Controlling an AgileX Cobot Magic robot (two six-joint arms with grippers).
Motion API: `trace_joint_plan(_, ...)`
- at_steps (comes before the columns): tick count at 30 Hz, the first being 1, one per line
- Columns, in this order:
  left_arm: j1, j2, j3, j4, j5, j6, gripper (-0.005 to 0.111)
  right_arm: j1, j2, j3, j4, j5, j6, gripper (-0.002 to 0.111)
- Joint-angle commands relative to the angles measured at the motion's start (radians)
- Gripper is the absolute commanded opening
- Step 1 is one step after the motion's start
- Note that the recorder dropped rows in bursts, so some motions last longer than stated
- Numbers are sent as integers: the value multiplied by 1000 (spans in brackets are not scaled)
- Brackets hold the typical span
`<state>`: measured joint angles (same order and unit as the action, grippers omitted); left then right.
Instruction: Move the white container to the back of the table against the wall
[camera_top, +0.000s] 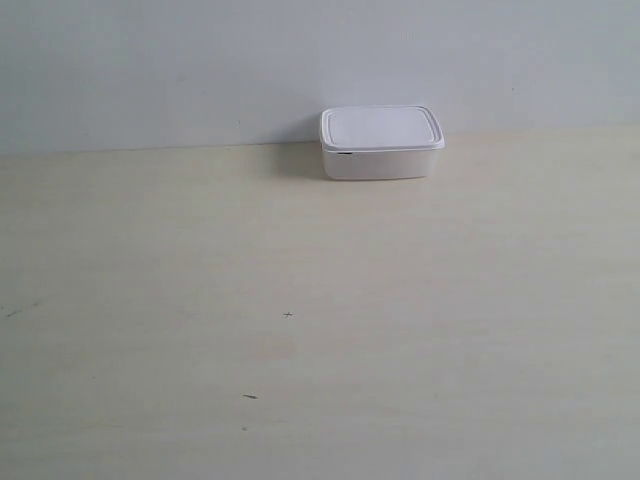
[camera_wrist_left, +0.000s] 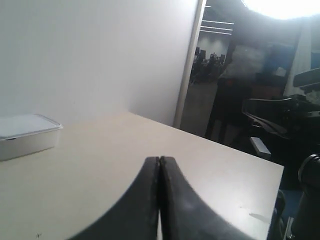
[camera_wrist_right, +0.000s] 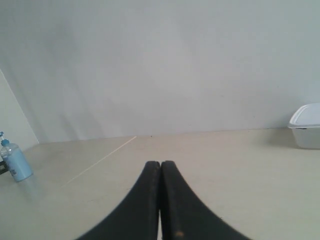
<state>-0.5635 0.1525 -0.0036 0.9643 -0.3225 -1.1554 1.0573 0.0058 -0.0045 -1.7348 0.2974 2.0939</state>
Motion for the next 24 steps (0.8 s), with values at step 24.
trace_joint_plan(24, -7, -110, 4, 60, 6, -15, 0, 1, -6, 5, -10, -11, -9, 0)
